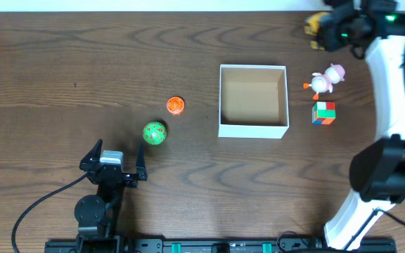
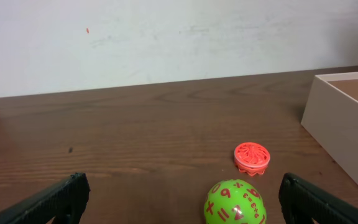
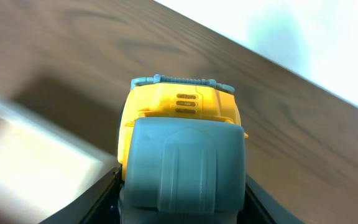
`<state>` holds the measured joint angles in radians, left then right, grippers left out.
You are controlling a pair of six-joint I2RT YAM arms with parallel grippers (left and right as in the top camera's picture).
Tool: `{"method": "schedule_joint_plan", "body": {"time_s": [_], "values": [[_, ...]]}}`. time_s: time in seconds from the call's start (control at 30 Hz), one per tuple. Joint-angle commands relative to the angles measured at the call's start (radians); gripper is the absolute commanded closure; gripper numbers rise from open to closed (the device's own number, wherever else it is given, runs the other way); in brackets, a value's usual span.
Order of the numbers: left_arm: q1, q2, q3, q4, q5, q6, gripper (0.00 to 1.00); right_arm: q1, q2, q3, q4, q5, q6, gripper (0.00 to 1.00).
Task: Pack container
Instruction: 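Lift the truck and carry it over the white box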
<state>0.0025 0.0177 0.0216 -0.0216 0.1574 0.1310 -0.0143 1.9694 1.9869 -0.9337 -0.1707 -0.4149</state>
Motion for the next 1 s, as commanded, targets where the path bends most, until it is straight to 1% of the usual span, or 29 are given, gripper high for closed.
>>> {"method": "schedule_joint_plan", "body": {"time_s": [0.0,0.2,0.33,0.5,0.63,0.97], "values": [[-0.004,0.001,-0.018,-0.034,0.015,-0.005,0.02,0.103,-0.039,0.017,-0.047,-0.021,0.018,0.59],[-0.004,0.001,-0.018,-0.034,0.015,-0.005,0.02,0.271,-0.039,0.014,-0.161,-0.020,0.018,0.59],[-0.004,0.001,-0.018,-0.034,0.015,-0.005,0.02,0.326,-0.037,0.013,-0.203,-0.003,0.018,0.57],[-0.004,0.001,-0.018,-0.034,0.015,-0.005,0.02,0.352,-0.012,0.012,-0.265,-0.002,0.045,0.56],[-0.004,0.001,-0.018,-0.034,0.015,-0.005,0.02,0.354,0.016,0.011,-0.306,-0.002,0.045,0.54],[-0.004,0.001,-0.018,-0.034,0.015,-0.005,0.02,0.362,0.095,0.005,-0.309,0.006,0.052,0.51]]}}
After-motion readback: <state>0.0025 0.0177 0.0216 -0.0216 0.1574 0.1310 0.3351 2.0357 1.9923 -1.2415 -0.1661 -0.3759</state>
